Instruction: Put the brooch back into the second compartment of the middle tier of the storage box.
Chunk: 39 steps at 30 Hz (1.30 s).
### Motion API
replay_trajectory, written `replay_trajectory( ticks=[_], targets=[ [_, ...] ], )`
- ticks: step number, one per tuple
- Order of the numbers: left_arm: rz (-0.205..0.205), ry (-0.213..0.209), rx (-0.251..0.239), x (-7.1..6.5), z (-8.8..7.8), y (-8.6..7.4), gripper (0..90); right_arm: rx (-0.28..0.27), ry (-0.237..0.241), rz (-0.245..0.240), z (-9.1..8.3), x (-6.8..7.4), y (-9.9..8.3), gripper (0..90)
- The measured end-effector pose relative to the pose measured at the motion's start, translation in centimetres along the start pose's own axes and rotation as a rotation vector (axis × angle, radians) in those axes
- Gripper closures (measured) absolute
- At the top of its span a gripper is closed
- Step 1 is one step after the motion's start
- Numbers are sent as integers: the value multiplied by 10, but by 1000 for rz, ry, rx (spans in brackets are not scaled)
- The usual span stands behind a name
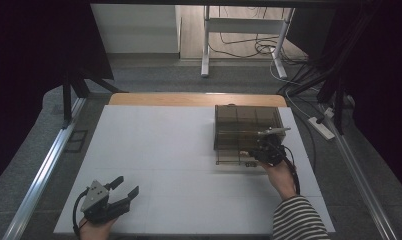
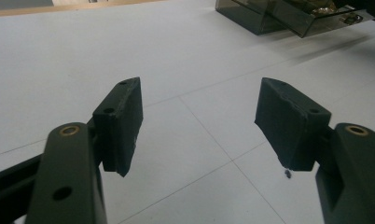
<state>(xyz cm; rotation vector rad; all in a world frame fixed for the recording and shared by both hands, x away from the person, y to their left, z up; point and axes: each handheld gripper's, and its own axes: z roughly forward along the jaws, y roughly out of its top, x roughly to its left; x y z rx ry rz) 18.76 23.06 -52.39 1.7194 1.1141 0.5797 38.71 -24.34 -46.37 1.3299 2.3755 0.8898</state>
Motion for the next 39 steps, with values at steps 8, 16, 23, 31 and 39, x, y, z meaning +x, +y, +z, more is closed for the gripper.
replay_trajectory(
  ticks=[8,16,23,31,39],
  targets=[
    [0,-1,0,0,0,0,326,7,-7,1,2,0,1,789],
    [-1,-1,0,0,0,0,326,0,-5,13,1,-2,0,745],
    [0,0,0,0,0,0,326,-3,-1,12,-2,-3,-1,734],
    [-1,0,-1,0,0,0,326,-22,9,0,-8,1,-2,704],
    [0,2,1,0,0,0,326,-52,14,-2,-19,-1,-7,667]
  ],
)
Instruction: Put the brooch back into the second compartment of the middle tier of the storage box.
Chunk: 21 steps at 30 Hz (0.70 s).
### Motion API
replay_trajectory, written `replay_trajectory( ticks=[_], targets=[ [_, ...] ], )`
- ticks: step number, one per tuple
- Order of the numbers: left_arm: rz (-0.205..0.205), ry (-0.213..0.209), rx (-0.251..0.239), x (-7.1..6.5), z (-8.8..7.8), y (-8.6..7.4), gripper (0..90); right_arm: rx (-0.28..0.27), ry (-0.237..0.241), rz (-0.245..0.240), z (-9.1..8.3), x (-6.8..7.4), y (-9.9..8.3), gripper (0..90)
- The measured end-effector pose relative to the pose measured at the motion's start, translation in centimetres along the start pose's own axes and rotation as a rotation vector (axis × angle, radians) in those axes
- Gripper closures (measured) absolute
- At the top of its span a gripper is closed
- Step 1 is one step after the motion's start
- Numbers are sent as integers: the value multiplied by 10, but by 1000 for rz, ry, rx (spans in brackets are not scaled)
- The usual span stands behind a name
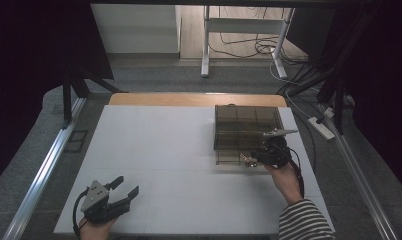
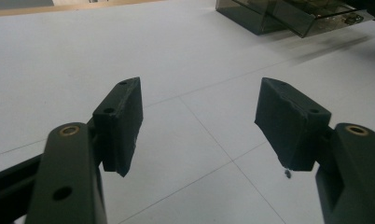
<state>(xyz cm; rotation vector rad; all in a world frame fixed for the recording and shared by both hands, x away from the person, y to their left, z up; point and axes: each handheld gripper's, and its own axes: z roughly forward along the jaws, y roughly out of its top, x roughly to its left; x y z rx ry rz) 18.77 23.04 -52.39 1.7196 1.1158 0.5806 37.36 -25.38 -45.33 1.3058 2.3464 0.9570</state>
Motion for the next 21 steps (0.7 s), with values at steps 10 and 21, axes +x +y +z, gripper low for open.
replay_trajectory(
  ticks=[10,21],
  targets=[
    [-1,0,1,0,0,0,326,-26,10,9,-12,-3,-8,637],
    [-2,2,0,0,0,0,326,-53,7,11,-21,-3,-16,613]
  ],
)
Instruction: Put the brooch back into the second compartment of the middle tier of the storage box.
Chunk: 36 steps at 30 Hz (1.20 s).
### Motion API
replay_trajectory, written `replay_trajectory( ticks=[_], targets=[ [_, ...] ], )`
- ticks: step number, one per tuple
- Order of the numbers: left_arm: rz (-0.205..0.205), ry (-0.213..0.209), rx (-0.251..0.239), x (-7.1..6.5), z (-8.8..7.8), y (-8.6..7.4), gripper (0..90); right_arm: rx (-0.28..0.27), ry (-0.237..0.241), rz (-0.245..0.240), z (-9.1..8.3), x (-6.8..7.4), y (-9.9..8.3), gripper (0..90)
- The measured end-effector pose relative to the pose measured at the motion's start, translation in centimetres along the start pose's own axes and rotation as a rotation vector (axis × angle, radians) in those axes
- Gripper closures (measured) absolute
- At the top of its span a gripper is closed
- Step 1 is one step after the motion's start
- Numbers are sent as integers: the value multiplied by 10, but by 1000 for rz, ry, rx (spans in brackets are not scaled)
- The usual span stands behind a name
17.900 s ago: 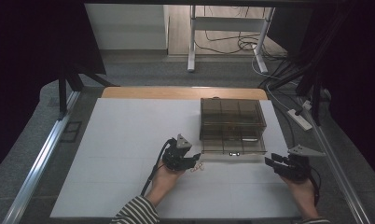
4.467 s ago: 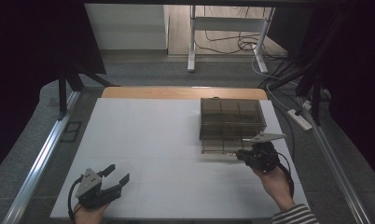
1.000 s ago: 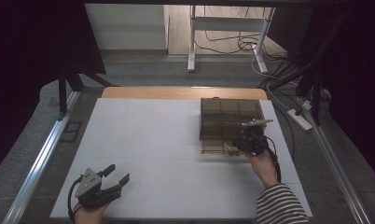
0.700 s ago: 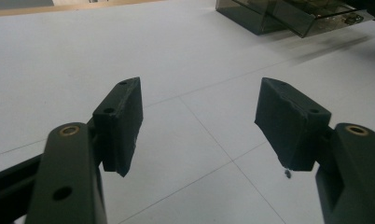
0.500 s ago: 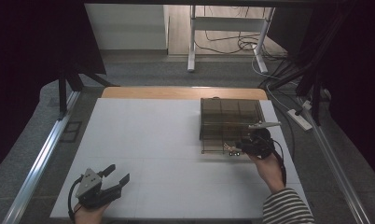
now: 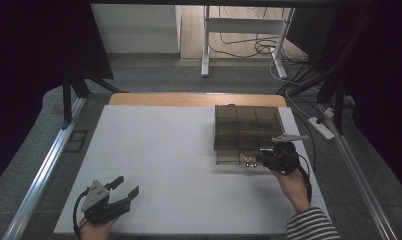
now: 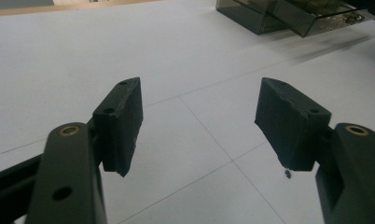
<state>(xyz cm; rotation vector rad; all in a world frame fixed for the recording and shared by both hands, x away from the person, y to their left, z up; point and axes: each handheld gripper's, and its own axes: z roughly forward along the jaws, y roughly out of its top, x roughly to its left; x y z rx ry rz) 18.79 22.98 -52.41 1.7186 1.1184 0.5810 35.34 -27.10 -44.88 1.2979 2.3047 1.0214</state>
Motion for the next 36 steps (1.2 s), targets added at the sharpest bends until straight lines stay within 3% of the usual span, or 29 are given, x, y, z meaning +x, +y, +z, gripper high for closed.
replay_trajectory(
  ticks=[36],
  targets=[
    [4,-1,6,-2,2,0,332,-125,-11,5,-44,-8,-46,532]
  ],
)
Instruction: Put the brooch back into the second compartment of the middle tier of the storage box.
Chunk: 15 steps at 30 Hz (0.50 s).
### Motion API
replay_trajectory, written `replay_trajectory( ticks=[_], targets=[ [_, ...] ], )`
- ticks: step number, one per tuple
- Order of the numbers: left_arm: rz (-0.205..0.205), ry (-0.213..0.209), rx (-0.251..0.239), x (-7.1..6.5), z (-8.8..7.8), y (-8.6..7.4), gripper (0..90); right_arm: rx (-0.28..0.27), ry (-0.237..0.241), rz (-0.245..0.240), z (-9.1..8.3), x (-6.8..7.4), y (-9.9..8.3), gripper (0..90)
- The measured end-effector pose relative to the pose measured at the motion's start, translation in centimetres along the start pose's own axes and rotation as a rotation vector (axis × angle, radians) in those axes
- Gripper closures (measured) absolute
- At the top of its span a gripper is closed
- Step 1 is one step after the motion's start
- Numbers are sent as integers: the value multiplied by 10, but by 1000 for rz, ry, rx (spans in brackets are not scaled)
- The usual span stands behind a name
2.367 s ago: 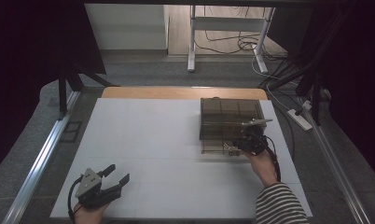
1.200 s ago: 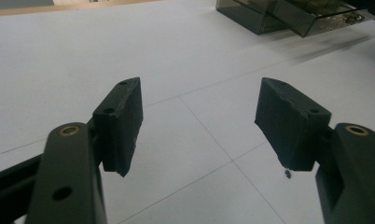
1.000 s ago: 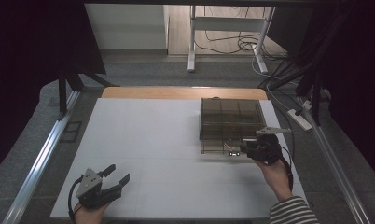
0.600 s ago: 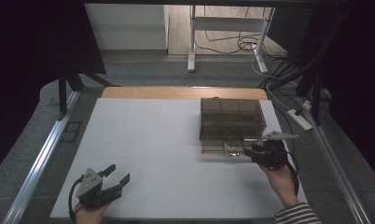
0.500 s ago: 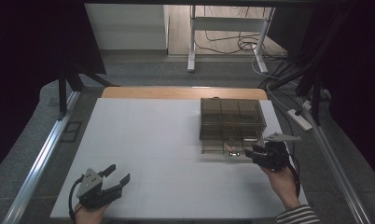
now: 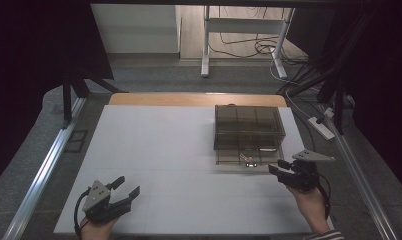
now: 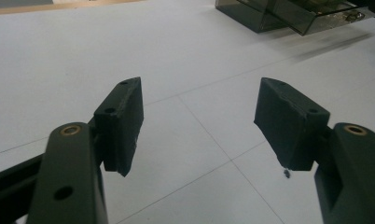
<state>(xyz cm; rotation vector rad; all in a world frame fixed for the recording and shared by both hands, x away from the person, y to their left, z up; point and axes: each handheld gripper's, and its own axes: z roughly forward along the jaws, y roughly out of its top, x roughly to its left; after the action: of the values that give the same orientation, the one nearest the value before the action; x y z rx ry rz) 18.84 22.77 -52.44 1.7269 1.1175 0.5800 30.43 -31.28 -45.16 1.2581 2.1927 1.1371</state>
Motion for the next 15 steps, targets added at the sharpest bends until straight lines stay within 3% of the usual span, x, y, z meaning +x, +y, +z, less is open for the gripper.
replay_trajectory(
  ticks=[15],
  targets=[
    [1,0,2,-1,0,0,333,-61,-3,8,-16,-2,-14,495]
  ],
)
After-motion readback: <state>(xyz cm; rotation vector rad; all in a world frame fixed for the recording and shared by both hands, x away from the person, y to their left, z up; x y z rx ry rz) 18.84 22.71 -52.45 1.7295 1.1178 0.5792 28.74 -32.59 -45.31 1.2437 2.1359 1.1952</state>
